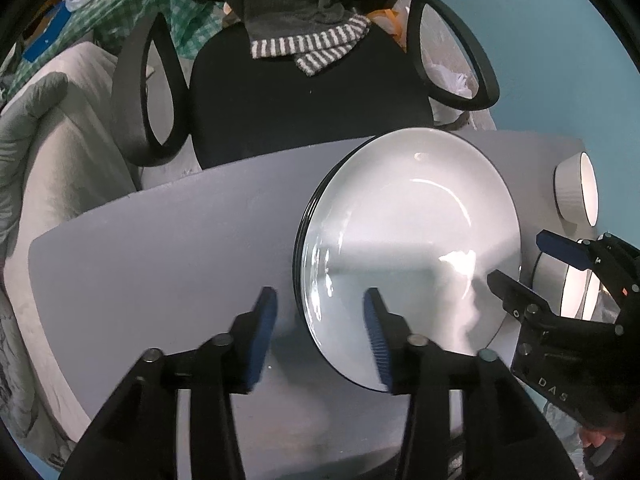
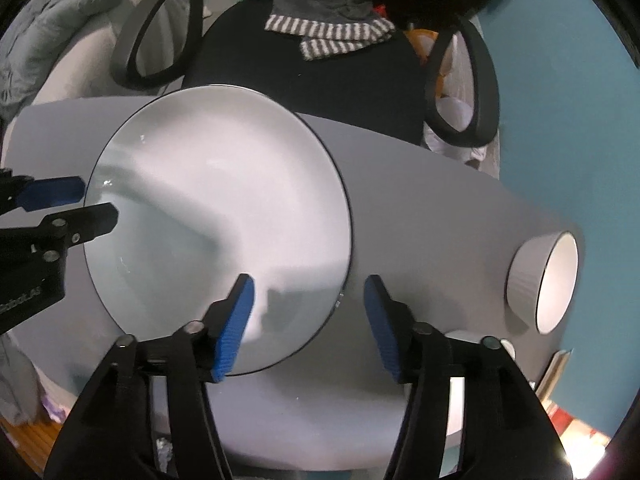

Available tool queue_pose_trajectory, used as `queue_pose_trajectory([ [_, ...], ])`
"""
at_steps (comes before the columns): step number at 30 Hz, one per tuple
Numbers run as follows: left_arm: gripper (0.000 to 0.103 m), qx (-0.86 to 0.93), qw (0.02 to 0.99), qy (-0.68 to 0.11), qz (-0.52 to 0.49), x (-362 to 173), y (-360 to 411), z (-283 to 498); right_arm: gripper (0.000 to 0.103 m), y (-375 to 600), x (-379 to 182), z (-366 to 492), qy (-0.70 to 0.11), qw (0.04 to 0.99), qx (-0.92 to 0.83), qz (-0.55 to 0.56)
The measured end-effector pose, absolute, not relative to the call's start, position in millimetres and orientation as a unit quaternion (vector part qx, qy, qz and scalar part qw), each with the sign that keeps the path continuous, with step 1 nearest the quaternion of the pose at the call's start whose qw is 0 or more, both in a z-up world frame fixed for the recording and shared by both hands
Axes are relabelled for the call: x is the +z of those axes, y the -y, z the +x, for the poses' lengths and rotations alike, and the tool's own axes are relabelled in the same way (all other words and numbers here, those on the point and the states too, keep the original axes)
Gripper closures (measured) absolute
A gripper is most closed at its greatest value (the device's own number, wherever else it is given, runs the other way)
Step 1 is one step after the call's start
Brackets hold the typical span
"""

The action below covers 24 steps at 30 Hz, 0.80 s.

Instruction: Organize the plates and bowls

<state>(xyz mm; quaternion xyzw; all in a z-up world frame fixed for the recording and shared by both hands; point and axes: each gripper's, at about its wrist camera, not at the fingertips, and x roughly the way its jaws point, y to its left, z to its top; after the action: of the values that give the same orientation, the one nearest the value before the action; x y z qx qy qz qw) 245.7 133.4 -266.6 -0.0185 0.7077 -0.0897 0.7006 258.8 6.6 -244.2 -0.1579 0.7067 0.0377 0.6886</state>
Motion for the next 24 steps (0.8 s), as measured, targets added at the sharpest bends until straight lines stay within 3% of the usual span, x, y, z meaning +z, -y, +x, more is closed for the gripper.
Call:
queue_pose_trajectory([
  [13, 0.038, -0.129, 0.735, -0.666, 0.025, -222.2, -124.6, 214.0, 0.037, 34.5, -208.9, 225.2, -0.678, 0.735, 0.011, -0.025],
  [16, 0.027, -0.148, 0.734, -0.663, 0.032, -215.1, -120.6, 202.1, 0.036, 43.1, -196.8, 210.5, -0.667, 0.745, -0.001, -0.023],
  [24, 0.027, -0.192, 0.722, -0.664, 0.025, -203.6, -106.5, 179.2, 0.036, 74.4, -178.5, 175.5, -0.663, 0.746, -0.037, -0.046],
])
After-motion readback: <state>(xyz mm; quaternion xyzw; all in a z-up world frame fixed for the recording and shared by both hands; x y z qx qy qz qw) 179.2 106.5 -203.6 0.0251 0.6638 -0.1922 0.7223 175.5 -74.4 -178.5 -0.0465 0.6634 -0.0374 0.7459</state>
